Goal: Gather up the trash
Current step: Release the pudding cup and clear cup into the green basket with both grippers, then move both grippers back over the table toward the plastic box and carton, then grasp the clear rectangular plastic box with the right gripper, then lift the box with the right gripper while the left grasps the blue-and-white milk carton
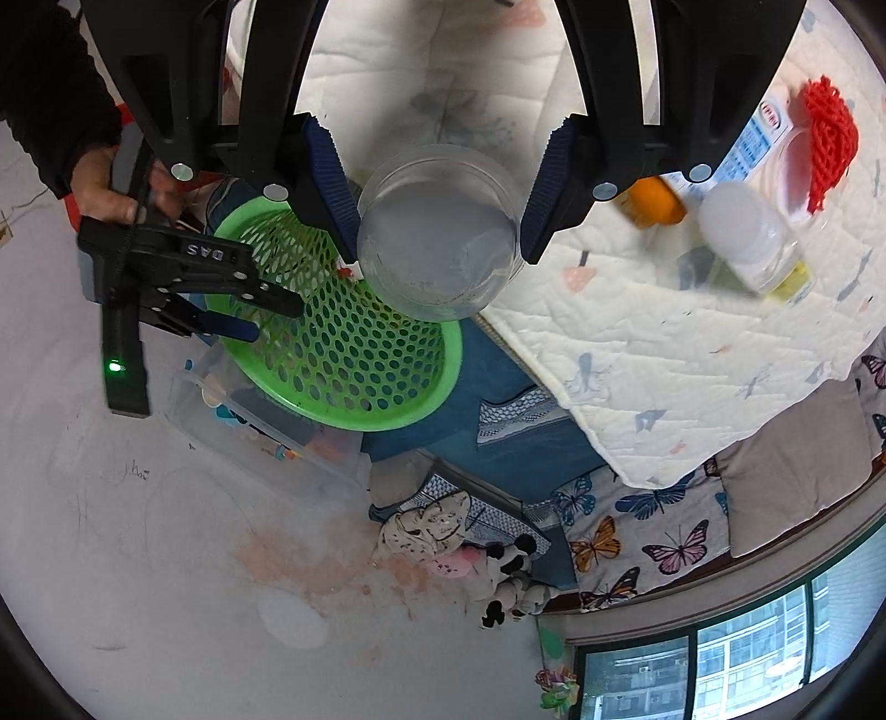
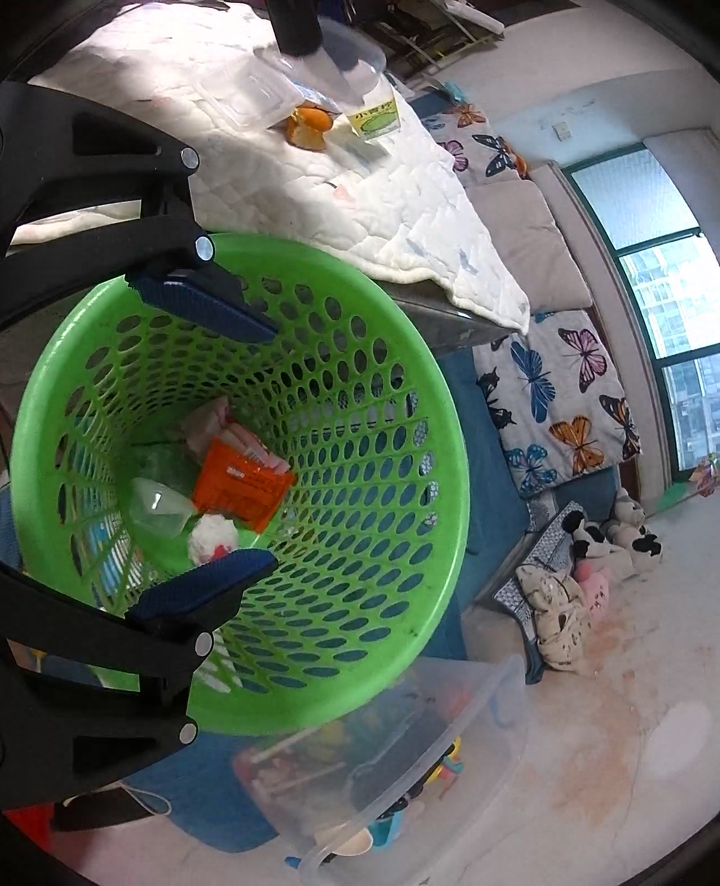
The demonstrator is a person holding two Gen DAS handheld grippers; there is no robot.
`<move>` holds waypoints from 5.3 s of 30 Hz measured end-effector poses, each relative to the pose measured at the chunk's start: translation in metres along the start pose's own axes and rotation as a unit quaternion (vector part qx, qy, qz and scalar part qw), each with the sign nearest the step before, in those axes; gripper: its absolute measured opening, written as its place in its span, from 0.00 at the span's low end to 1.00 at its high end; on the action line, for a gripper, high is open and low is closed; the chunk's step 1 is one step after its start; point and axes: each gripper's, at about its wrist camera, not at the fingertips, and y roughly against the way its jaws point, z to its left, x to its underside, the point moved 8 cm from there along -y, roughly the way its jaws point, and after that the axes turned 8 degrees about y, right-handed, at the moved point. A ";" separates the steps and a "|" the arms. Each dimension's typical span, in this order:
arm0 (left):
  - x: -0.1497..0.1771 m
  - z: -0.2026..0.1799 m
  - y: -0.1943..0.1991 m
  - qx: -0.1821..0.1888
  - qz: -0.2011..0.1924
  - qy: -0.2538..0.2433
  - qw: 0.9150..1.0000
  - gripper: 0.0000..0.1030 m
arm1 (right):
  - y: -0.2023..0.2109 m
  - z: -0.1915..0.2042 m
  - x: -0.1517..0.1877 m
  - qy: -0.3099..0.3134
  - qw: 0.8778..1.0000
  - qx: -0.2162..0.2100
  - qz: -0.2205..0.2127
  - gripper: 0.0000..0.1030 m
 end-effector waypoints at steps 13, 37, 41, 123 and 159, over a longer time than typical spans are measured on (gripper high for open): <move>-0.006 -0.032 -0.043 0.010 0.033 -0.016 0.999 0.55 | 0.037 -0.020 0.013 -0.013 1.000 0.009 -0.020 0.76; -0.009 -0.052 -0.072 0.000 0.046 -0.022 0.999 0.74 | 0.050 -0.011 0.035 -0.020 1.000 0.001 -0.019 0.77; -0.005 -0.042 -0.055 -0.003 0.036 -0.019 0.999 0.74 | 0.053 -0.001 0.033 -0.014 1.000 -0.007 -0.021 0.77; 0.079 0.179 0.070 -0.114 -0.023 0.088 0.989 0.83 | -0.016 0.219 -0.005 -0.168 0.934 -0.283 0.139 0.60; 0.052 0.153 -0.012 -0.086 0.037 -0.037 0.995 0.80 | 0.015 0.176 0.004 -0.076 0.959 -0.243 0.126 0.60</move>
